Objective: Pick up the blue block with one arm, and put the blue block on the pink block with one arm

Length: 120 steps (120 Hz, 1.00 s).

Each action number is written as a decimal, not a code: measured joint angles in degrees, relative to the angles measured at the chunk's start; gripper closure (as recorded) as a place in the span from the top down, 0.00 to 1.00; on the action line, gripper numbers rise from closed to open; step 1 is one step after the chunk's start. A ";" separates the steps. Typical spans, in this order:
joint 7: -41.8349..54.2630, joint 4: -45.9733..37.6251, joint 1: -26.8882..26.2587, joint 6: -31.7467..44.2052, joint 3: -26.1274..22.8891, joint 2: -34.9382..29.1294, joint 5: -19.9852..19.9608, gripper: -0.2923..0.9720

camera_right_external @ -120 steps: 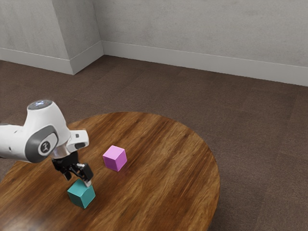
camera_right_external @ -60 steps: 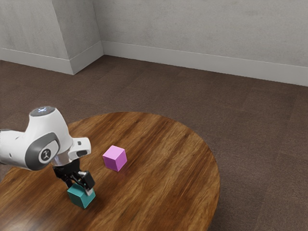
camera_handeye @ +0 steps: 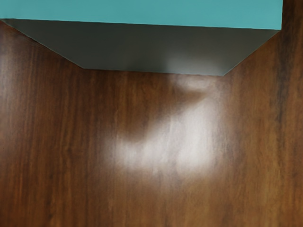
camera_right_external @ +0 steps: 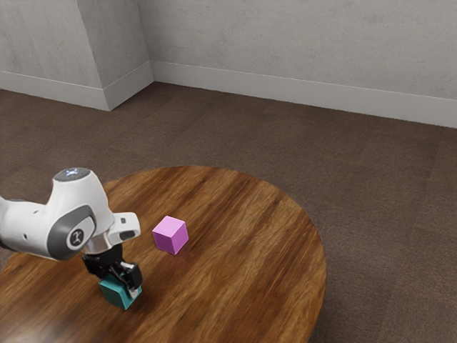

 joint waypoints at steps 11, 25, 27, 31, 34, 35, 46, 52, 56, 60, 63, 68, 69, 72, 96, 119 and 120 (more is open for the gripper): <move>-0.60 0.58 0.01 0.19 -0.22 -0.08 1.14 0.53; -1.64 0.91 0.39 0.40 -0.30 -0.09 2.85 0.48; -1.80 1.29 0.44 0.42 -0.33 -0.11 3.16 0.48; -2.12 2.51 0.54 0.41 -0.57 -0.13 3.93 0.48; -2.35 3.81 0.51 0.36 -0.77 -0.10 4.66 0.48; -2.43 4.51 0.48 0.30 -0.82 -0.06 4.97 0.48; -3.17 10.78 0.39 -0.51 -1.30 0.82 7.50 0.50; -3.50 13.37 0.42 -0.90 -1.76 1.58 8.26 0.50; -3.71 14.95 0.47 -1.12 -2.11 2.31 8.61 0.50; -3.89 16.72 0.51 -1.32 -2.49 3.49 8.89 0.50; -4.02 17.93 0.45 -1.49 -2.69 4.32 9.05 0.50; -4.21 19.87 0.56 -1.75 -3.19 5.69 9.25 0.51; -4.25 20.26 0.18 -1.80 -2.89 5.98 9.28 0.51; -4.35 21.24 -0.29 -1.92 -2.64 6.70 9.36 0.51; -5.00 24.58 -0.37 -2.58 -3.24 9.16 9.54 0.51; -5.44 25.24 0.47 -2.84 -3.33 9.96 9.15 0.51; -5.46 25.28 0.48 -2.85 -3.33 10.01 9.13 0.51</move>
